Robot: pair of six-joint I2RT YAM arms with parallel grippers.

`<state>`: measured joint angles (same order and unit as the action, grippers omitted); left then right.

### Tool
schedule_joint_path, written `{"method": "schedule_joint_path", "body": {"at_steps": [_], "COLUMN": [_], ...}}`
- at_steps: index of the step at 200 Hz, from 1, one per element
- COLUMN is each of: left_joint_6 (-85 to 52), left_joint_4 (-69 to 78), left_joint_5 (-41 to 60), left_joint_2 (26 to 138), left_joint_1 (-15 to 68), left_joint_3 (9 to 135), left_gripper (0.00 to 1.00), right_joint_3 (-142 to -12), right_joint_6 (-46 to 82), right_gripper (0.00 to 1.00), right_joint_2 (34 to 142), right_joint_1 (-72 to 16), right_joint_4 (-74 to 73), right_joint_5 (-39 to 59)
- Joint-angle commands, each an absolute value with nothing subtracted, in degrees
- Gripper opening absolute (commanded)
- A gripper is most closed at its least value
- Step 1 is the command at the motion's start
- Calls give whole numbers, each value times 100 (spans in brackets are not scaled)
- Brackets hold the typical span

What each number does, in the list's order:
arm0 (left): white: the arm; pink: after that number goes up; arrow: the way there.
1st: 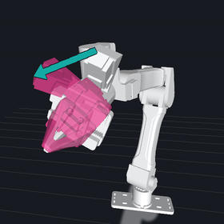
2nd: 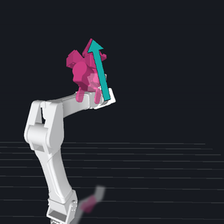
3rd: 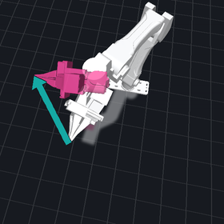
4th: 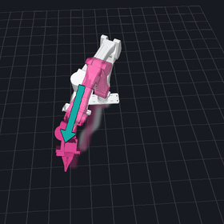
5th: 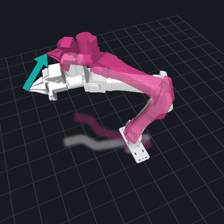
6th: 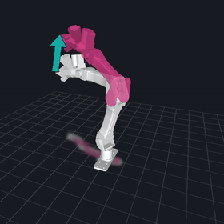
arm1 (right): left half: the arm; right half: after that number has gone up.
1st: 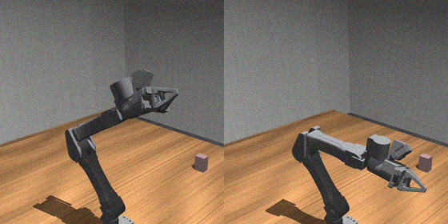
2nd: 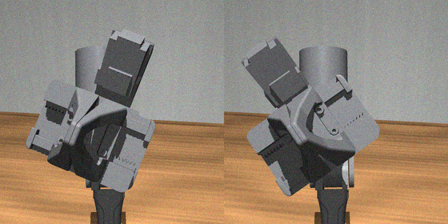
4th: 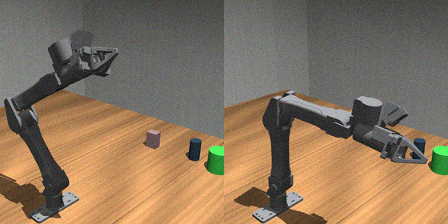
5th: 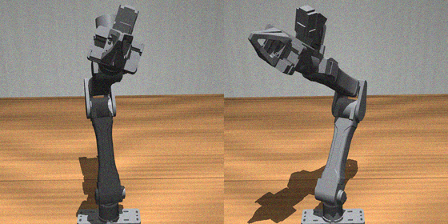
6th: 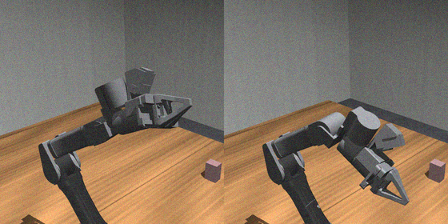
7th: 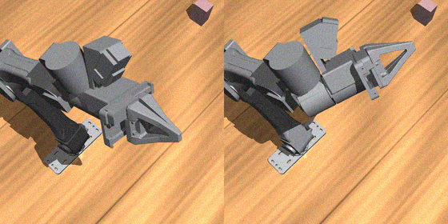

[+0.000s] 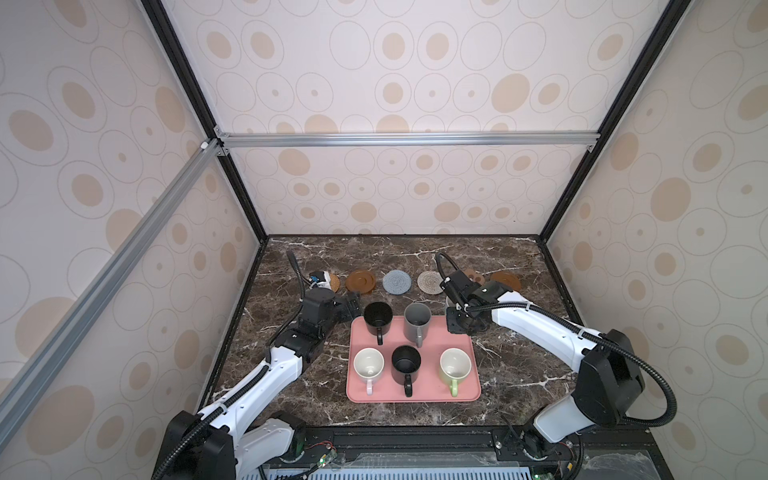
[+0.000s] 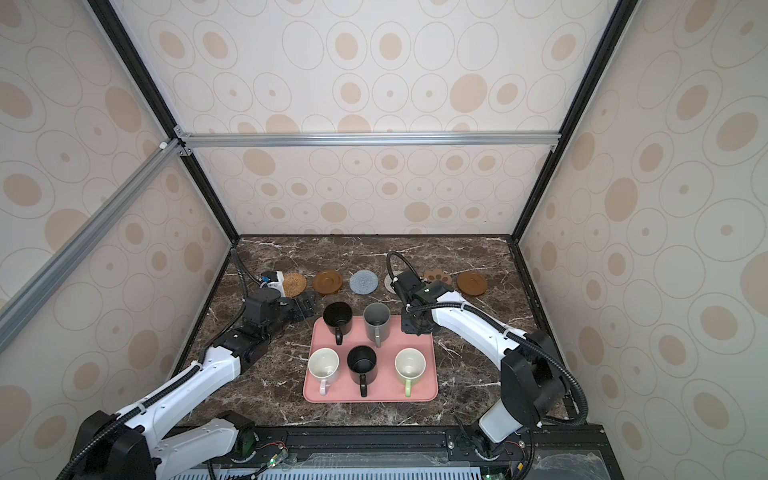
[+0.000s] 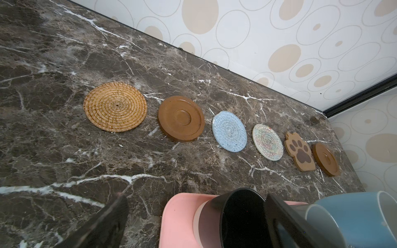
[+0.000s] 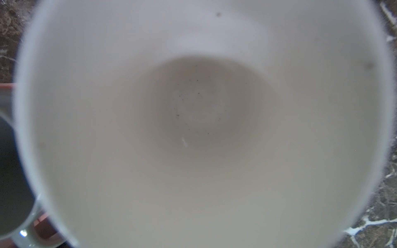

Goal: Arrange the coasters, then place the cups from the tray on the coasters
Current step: 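Carry the light blue mug with the right gripper toward the small wooden coaster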

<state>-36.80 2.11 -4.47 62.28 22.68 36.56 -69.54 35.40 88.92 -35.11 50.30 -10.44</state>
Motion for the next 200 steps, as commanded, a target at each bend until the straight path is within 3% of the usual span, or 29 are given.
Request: {"method": "schedule_joint_path", "body": {"at_steps": [1,200], "left_joint_6": [-3692,-3621], "left_joint_4": [323,395], "left_joint_5": [-589,-541], "left_joint_2": [6186,6372], "left_joint_1": [2312,2312], "left_joint_3": [3766,3939], "left_gripper": [100,100], "right_joint_3": [-7282,-7626], "right_joint_6": [3334,1620], "right_gripper": [10,10], "right_joint_2": [8790,8908], "right_joint_1": [-3427,-1839], "right_joint_4": [5086,4274], "right_joint_5": [-1284,-1279]}}
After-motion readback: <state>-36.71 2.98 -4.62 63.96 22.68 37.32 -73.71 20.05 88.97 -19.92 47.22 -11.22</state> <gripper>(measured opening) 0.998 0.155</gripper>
